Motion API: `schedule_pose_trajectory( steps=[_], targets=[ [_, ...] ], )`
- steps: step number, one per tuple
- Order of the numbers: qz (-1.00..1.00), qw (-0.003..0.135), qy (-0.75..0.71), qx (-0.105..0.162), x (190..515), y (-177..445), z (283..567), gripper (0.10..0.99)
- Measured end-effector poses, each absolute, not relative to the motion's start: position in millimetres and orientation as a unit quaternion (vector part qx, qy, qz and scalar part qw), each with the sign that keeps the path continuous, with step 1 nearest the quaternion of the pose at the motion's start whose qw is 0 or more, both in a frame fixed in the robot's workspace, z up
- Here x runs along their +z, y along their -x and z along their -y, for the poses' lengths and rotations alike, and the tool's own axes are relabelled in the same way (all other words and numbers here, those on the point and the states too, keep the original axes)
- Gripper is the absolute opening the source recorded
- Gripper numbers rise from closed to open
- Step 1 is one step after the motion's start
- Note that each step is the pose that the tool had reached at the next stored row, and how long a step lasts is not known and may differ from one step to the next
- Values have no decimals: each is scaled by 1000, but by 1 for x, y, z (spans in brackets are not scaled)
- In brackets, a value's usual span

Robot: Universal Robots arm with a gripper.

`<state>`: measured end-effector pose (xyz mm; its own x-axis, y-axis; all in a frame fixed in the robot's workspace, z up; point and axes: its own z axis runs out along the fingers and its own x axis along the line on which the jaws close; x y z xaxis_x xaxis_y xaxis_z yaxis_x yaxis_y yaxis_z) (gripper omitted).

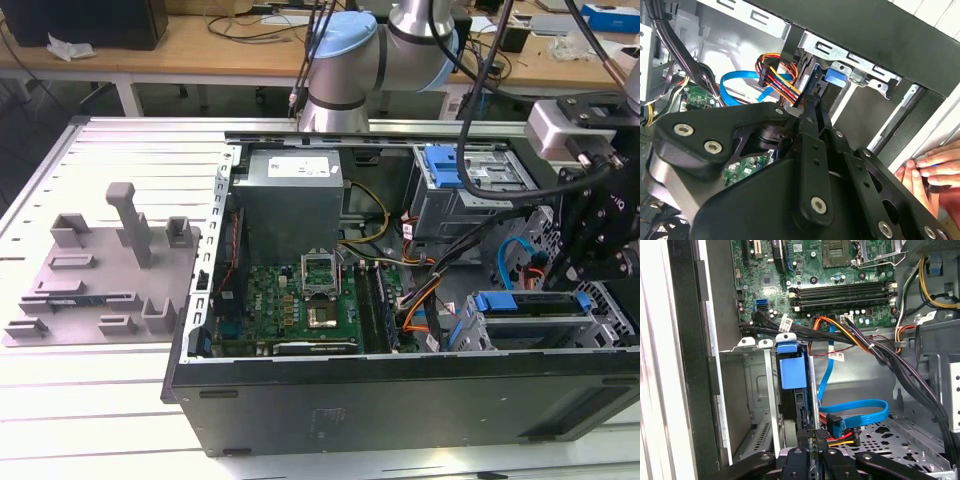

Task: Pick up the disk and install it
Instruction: 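Insert the first disk wire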

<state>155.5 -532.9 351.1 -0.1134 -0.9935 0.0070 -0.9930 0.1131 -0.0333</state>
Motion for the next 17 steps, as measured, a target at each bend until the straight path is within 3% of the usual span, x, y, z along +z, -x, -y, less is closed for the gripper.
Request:
schedule_pose_trajectory(
  steps=[17],
  targets=[
    [-746,16,666,-7,351,-157,537,169]
  ],
)
